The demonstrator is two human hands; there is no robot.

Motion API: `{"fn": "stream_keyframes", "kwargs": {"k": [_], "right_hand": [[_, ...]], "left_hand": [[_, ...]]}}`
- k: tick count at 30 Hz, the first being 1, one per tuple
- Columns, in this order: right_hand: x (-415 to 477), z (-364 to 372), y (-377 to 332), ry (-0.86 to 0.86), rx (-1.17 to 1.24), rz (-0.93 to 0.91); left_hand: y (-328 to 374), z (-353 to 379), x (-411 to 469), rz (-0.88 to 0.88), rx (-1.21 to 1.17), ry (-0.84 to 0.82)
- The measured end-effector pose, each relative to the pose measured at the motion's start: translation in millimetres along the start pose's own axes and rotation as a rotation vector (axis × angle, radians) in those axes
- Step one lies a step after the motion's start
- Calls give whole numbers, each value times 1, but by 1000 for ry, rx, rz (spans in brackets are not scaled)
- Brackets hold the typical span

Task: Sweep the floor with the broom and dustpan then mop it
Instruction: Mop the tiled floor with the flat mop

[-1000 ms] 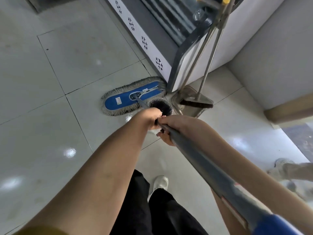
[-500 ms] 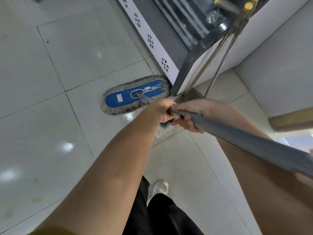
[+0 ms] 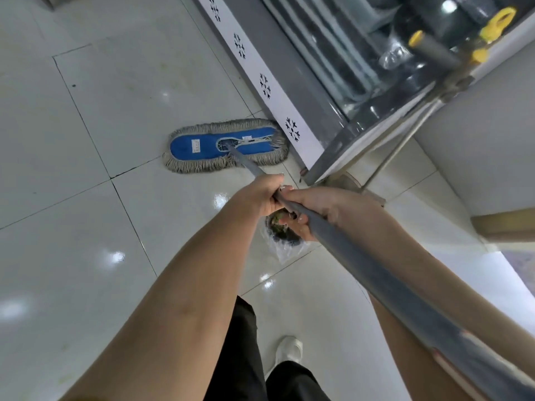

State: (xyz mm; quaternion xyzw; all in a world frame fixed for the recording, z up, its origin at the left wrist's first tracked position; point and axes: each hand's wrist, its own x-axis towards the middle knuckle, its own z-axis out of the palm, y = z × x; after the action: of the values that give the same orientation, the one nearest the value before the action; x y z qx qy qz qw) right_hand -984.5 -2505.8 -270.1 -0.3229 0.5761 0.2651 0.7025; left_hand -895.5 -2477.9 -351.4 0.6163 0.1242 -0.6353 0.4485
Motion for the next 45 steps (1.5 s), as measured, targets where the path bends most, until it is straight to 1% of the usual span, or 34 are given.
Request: {"fn": "stream_keyframes", "kwargs": {"k": [3,7,11,14,18,22,25,29,31,33,35,37,41,43,45], "right_hand": [[18,16,-50,-13,-26,-5],[40,39,-112,5,-79,-77],[63,66,-141,6,28,-87],[75,80,-124,-7,52,-95],[77,75,-84,-72,204,-104],[64,64,-67,-143,311,-99],[57,54,-41,-161,318,-83],[39,24,1,-187,222,-20],[26,11,18,-154,179,17],[15,2,34,-79,133,40],[11,-6,48,-7,104,45],[11,-13,59,30,90,29],[15,-12,58,61,73,-48],[16,-12,48,63,34,-41],[17,-15,37,58,-1,-20]], "left_hand": [[45,-20,21,33,-17,16],[102,-48,49,49,-22,35],[135,-79,76,37,-63,41],[126,-94,80,5,4,36],[97,-95,82,7,-20,24],[85,-80,75,14,-77,37],[62,-70,70,-14,-113,39],[18,-45,58,-67,-222,32],[-5,-31,48,-80,-284,18],[-26,-16,38,-58,-330,36],[-44,-4,34,-37,-355,64],[-56,7,30,-35,-381,61],[-56,16,38,-11,-471,109],[-50,15,46,11,-487,129],[-43,12,53,-2,-487,105]]}}
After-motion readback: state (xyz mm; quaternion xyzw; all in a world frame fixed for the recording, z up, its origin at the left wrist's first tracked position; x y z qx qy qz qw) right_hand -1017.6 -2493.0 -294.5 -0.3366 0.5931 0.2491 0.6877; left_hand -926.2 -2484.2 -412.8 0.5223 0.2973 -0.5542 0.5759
